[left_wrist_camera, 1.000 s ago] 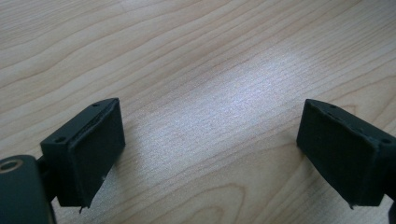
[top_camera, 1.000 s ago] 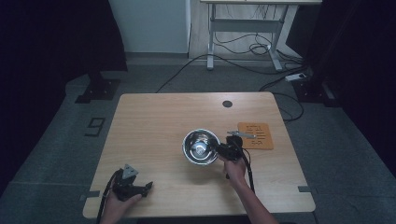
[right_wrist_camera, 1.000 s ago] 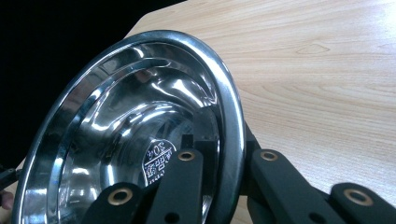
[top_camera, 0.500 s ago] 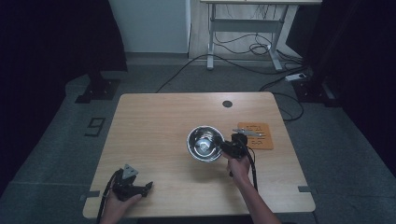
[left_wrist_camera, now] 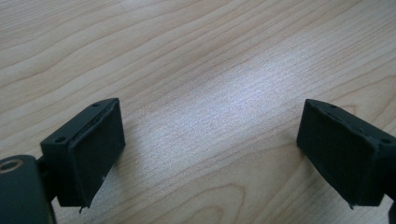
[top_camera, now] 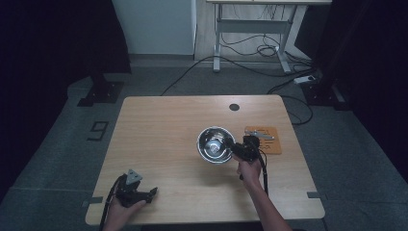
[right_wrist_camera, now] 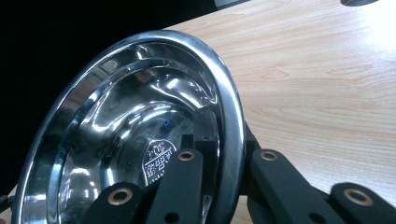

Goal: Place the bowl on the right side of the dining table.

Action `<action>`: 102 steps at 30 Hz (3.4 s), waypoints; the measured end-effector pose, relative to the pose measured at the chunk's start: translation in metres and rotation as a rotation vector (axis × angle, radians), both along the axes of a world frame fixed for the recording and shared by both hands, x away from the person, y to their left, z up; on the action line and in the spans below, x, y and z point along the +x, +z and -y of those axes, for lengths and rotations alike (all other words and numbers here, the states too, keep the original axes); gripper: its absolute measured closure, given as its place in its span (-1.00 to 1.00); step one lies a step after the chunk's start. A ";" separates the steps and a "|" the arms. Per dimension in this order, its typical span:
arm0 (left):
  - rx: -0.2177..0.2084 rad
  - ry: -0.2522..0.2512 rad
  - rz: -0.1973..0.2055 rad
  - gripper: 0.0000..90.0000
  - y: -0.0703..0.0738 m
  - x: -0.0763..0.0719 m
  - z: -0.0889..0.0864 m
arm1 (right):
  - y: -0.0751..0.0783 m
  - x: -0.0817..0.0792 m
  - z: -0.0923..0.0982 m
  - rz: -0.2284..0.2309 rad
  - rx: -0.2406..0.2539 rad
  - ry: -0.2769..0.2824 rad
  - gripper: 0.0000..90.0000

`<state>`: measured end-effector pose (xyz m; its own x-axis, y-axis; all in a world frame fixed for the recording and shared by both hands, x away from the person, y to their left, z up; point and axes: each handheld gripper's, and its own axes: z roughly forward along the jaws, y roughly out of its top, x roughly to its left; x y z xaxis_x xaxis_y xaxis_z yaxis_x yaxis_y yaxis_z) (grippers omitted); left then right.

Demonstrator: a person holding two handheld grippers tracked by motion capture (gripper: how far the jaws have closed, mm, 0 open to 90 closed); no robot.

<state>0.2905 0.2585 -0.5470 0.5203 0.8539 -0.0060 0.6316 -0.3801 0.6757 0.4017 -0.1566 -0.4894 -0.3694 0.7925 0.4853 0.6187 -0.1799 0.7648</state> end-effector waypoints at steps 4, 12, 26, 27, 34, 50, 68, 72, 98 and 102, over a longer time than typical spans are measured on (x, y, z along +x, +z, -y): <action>0.000 0.000 0.000 -0.84 0.000 0.000 0.000 | 0.001 0.002 0.004 0.002 0.003 -0.011 0.91; 0.000 0.000 0.000 -0.84 0.000 0.000 0.000 | -0.002 0.007 0.014 -0.006 0.010 -0.044 0.91; 0.000 0.000 0.000 -0.84 0.000 0.000 0.000 | -0.004 0.012 0.032 -0.010 0.022 -0.090 0.91; 0.000 0.000 0.000 -0.84 0.000 0.000 0.000 | -0.004 0.012 0.033 -0.014 0.025 -0.092 0.91; 0.000 0.000 0.000 -0.84 0.000 0.000 0.000 | -0.004 0.014 0.041 -0.011 0.033 -0.116 0.91; 0.000 0.000 0.000 -0.84 0.000 0.000 0.000 | -0.005 0.018 0.057 -0.016 0.046 -0.159 0.91; 0.000 0.000 0.000 -0.84 0.000 0.000 0.000 | -0.006 0.022 0.077 -0.021 0.053 -0.220 0.91; 0.000 0.000 0.000 -0.84 0.000 0.000 0.000 | -0.007 0.022 0.080 -0.023 0.053 -0.232 0.91; 0.000 0.000 0.000 -0.84 0.000 0.000 0.000 | -0.009 0.026 0.110 -0.028 0.062 -0.310 0.92; 0.000 0.000 0.000 -0.83 0.000 0.000 0.000 | -0.011 0.027 0.114 -0.033 0.060 -0.320 0.92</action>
